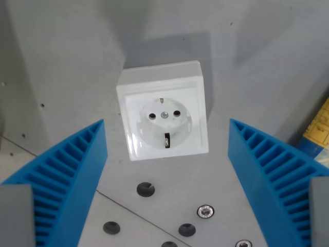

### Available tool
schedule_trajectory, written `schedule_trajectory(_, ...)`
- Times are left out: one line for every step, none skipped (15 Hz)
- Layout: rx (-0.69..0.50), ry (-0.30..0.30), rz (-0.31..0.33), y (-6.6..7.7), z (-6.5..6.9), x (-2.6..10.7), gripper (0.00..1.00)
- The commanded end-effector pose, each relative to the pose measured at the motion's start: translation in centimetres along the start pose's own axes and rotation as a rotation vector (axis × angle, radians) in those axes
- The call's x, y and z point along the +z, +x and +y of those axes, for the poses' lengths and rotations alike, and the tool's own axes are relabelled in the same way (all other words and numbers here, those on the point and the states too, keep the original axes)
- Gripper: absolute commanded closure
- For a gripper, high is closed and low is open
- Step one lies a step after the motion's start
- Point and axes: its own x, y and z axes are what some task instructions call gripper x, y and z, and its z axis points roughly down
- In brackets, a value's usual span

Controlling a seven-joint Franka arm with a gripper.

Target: Move above the white socket

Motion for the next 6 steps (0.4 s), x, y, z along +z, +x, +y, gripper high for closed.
schedule_trajectory(-0.09, -0.021, 0.148, -1.02, -0.05, 0.67, 0.0)
schedule_trajectory(-0.085, -0.021, 0.15, -1.12, -0.05, 0.74, 0.0)
schedule_trajectory(-0.084, -0.021, 0.15, -1.21, -0.06, 0.79, 0.0)
schedule_trajectory(-0.081, -0.023, 0.153, -1.29, -0.07, 0.83, 0.0)
schedule_trajectory(-0.079, -0.025, 0.154, -1.36, -0.1, 0.85, 0.0)
schedule_trajectory(-0.076, -0.026, 0.156, -1.42, -0.13, 0.87, 0.0)
